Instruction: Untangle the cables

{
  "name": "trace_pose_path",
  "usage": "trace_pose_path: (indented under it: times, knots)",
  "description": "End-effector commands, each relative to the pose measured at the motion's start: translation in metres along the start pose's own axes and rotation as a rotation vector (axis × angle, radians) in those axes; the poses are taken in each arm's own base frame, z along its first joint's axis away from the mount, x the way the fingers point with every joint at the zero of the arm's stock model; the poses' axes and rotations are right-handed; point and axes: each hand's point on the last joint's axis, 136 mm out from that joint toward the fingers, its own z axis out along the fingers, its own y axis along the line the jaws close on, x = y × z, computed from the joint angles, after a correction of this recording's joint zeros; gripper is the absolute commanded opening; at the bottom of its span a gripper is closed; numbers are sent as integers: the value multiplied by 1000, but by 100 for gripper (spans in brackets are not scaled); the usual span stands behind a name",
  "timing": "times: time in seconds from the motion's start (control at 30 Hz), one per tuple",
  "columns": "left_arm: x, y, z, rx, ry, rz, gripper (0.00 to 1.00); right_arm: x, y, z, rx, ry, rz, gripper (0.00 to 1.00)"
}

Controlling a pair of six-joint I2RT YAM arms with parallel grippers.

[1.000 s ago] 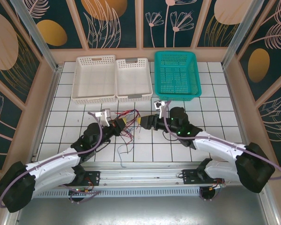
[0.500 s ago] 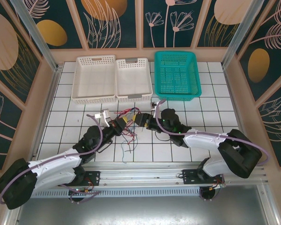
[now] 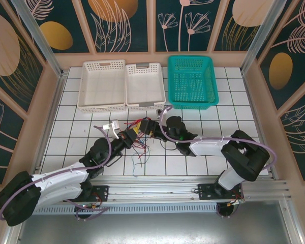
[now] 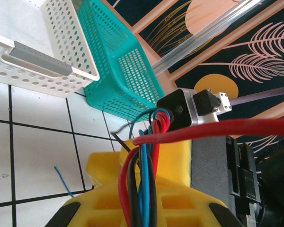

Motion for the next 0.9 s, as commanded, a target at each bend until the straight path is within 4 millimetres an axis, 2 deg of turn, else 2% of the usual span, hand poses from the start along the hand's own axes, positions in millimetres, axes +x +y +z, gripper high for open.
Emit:
trace_pose_path:
  times: [0.0, 0.07, 0.37, 0.47, 0.5, 0.67, 0.77, 0.87]
  knots:
    - [-9, -20, -1, 78, -39, -15, 0, -20, 22, 6, -54, -81, -8, 51]
    - [-7, -22, -1, 83, -35, -14, 0, -23, 23, 5, -42, -96, -14, 47]
    - [-8, -17, -7, 40, -24, 50, 2, -29, 12, -3, 102, -111, -134, 13]
    - [-8, -15, -10, 25, -21, 74, 15, -28, 13, -5, 127, -90, -192, 0]
    - [-8, -15, -10, 22, -20, 80, 20, -27, 13, -4, 135, -77, -211, 0]
    - [-8, -22, -11, 35, -2, 117, 65, -24, 13, -3, 190, -33, -304, 0]
    - [-5, -24, -8, 30, 29, 145, 73, -20, 14, -2, 194, -1, -337, 0]
    - [5, -25, -4, 41, 82, 173, 72, -18, 23, -4, 155, 13, -353, 0]
